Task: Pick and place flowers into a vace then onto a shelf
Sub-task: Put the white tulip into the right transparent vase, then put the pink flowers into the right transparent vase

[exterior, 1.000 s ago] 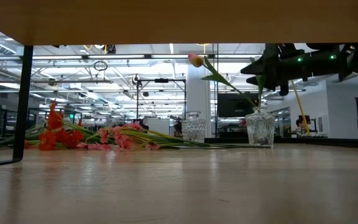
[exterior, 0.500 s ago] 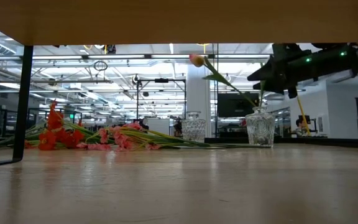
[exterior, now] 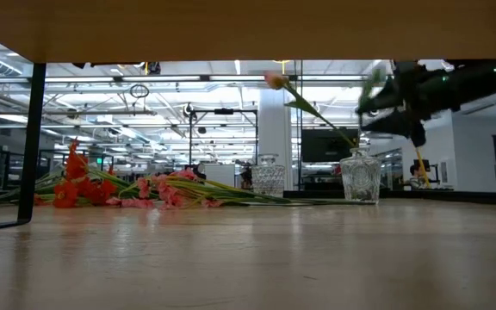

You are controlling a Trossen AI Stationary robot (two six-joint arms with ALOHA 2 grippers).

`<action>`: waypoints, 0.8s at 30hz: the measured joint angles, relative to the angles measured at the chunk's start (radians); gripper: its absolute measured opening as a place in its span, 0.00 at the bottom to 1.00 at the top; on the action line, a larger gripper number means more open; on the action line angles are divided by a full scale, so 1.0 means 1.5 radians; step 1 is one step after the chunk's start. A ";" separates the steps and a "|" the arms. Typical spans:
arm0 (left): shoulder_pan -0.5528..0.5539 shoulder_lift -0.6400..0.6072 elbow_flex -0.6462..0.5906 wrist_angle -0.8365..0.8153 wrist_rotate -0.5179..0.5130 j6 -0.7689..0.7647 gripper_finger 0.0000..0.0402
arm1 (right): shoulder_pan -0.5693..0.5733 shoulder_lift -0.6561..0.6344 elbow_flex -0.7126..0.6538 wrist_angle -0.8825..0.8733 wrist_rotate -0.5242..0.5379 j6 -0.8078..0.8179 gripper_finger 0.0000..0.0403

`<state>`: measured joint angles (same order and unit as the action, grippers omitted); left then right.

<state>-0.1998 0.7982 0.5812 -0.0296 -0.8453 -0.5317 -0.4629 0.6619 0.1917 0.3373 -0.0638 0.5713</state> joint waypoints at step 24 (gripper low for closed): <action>0.030 0.000 0.000 -0.052 -0.001 -0.018 0.99 | 0.087 0.073 0.195 0.080 -0.124 -0.052 0.39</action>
<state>-0.1547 0.7983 0.5811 -0.1076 -0.8462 -0.5580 -0.3317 0.7718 0.4848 0.4571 -0.2497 0.4932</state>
